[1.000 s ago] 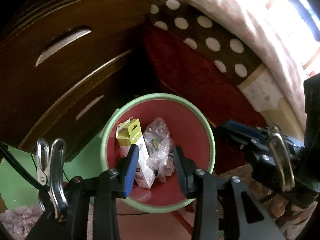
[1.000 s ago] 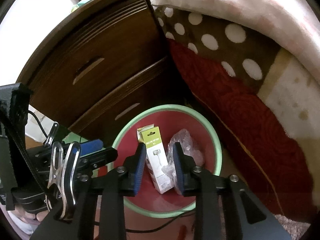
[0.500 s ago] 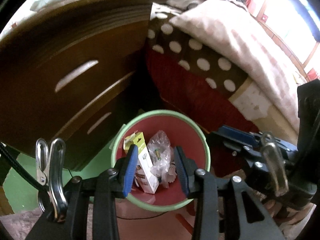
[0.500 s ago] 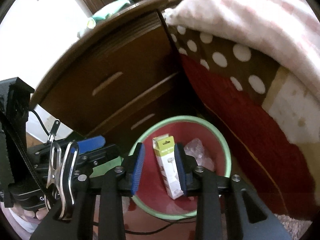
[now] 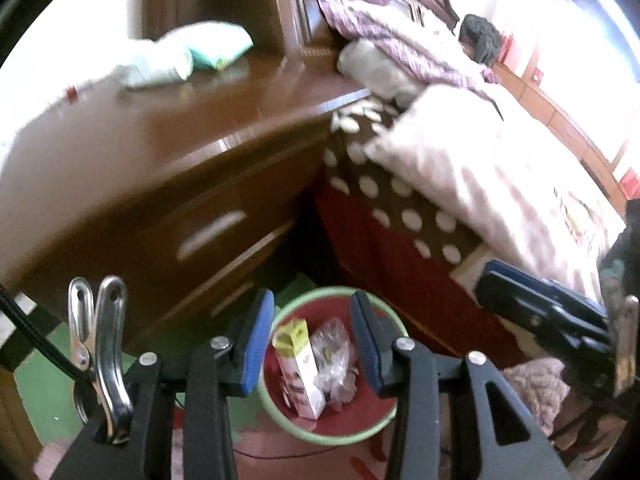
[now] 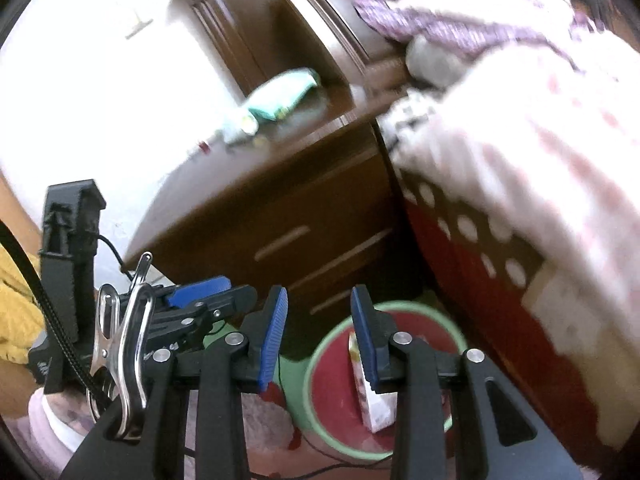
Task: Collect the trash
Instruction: 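Raise both tools from the bucket toward the nightstand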
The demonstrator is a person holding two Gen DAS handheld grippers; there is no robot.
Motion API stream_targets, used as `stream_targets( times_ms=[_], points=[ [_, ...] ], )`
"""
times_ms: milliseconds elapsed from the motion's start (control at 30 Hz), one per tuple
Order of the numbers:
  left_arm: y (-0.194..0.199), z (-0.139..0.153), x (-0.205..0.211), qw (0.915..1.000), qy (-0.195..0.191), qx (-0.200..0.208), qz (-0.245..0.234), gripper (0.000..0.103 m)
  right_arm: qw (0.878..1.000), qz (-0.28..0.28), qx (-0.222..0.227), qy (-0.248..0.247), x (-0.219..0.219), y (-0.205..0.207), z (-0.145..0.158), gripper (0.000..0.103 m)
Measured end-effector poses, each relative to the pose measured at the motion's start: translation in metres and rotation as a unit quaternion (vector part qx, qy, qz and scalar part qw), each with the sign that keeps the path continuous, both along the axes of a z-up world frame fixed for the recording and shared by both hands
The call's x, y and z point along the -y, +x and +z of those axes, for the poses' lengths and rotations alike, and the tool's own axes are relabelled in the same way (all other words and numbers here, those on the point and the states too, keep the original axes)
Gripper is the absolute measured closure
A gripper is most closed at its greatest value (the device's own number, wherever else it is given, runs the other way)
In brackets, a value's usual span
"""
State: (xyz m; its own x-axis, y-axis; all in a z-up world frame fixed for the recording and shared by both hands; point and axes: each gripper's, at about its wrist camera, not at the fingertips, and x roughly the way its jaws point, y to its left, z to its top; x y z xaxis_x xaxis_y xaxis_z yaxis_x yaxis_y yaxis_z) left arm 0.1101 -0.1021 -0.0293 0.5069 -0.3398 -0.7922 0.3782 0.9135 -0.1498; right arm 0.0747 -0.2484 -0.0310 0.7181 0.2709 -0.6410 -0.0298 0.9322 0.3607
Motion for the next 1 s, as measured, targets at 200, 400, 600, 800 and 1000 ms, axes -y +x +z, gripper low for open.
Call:
stream_targets(
  times_ms=[200,400,600,800,1000],
  points=[
    [0.020,0.039,-0.018,0.9991,-0.022,0.019,0.032,0.060,1.000,0.020,0.024,0.004,-0.009,0.013,0.044,0.069],
    [0.046,0.074,-0.041,0.9959,-0.031,0.043,0.074,0.059,0.998,0.041,0.037,-0.005,-0.019,0.033,0.080,0.069],
    [0.077,0.102,-0.057,0.9929,-0.024,0.061,0.100,0.059,0.998,0.054,0.035,-0.028,-0.026,0.061,0.101,0.069],
    [0.109,0.119,-0.064,0.9920,-0.021,0.066,0.106,0.059,0.997,0.064,0.029,-0.034,-0.034,0.096,0.112,0.069],
    [0.148,0.128,-0.062,0.9898,-0.021,0.068,0.124,0.051,0.996,0.078,0.032,-0.024,-0.039,0.127,0.120,0.069]
  ],
)
